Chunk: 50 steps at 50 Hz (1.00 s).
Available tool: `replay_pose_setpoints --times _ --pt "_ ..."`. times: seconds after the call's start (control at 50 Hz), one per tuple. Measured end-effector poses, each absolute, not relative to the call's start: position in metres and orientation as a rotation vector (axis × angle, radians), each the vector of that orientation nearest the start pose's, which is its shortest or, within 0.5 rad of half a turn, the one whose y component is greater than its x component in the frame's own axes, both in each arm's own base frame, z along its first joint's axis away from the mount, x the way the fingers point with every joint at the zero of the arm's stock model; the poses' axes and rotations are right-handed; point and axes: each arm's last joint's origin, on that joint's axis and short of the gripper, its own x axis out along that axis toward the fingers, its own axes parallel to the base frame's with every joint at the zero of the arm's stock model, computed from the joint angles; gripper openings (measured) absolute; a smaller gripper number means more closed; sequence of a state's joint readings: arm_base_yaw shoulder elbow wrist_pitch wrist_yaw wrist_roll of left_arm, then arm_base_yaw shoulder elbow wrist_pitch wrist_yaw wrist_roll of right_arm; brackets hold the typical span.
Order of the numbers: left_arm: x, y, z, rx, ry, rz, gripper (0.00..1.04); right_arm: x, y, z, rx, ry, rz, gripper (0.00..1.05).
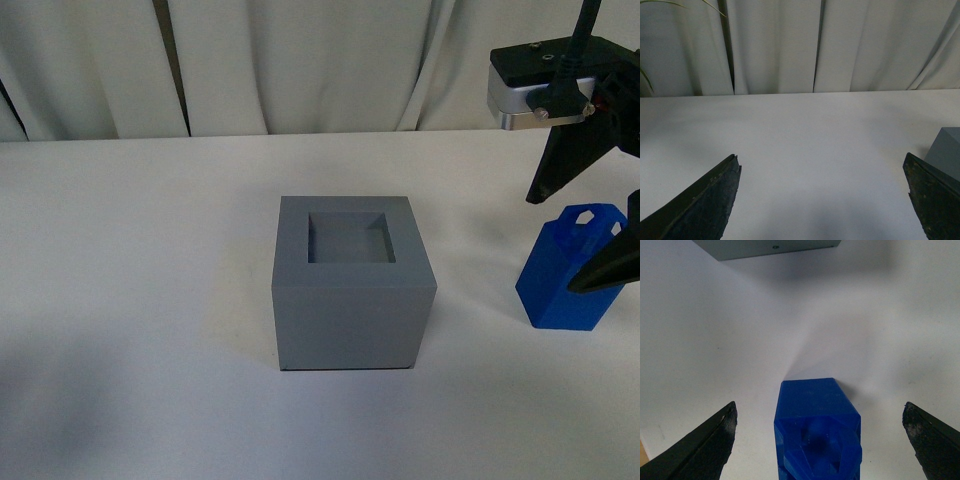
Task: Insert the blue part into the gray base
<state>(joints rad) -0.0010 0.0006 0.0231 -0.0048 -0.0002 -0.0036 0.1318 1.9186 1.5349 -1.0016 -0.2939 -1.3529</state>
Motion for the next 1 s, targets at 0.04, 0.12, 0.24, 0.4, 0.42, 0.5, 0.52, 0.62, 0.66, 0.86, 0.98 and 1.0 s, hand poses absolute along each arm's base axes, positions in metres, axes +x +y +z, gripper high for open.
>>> replay_pose_setpoints --times 0.04,0.12,0.24,0.4,0.42,0.5,0.52,0.62,0.66,0.86,0.98,1.0 --pt "0.096 0.0 0.171 -0.004 -0.018 -0.001 0.99 0.374 0.057 0.22 -1.008 0.91 1.201 0.97" --pt "0.096 0.0 0.171 -0.004 -0.018 -0.001 0.99 0.377 0.054 0.217 -1.025 0.921 1.192 0.97" --pt "0.096 0.0 0.171 -0.004 -0.018 -0.001 0.99 0.379 0.051 0.209 -1.027 0.94 1.2 0.97" --pt "0.096 0.0 0.171 -0.004 -0.018 -0.001 0.99 0.382 0.048 0.204 -1.027 0.953 1.193 0.97" --pt "0.096 0.0 0.171 -0.004 -0.018 -0.001 0.99 0.383 0.048 0.204 -1.028 0.953 1.192 0.97" --pt "0.096 0.0 0.171 -0.004 -0.018 -0.001 0.99 0.383 0.048 0.203 -1.03 0.95 1.19 0.97" --pt "0.096 0.0 0.171 -0.004 -0.018 -0.001 0.99 0.383 0.049 0.203 -1.032 0.95 1.192 0.97" --pt "0.096 0.0 0.171 -0.004 -0.018 -0.001 0.99 0.382 0.05 0.201 -1.031 0.953 1.198 0.97" --pt "0.096 0.0 0.171 -0.004 -0.018 -0.001 0.99 0.381 0.05 0.201 -1.034 0.955 1.2 0.97" --pt "0.096 0.0 0.171 -0.004 -0.018 -0.001 0.99 0.38 0.051 0.199 -1.049 0.959 1.209 0.68" --pt "0.096 0.0 0.171 -0.004 -0.018 -0.001 0.99 0.379 0.052 0.202 -1.041 0.968 1.226 0.48" --pt "0.096 0.0 0.171 -0.004 -0.018 -0.001 0.99 0.379 0.052 0.203 -1.042 0.966 1.226 0.47"
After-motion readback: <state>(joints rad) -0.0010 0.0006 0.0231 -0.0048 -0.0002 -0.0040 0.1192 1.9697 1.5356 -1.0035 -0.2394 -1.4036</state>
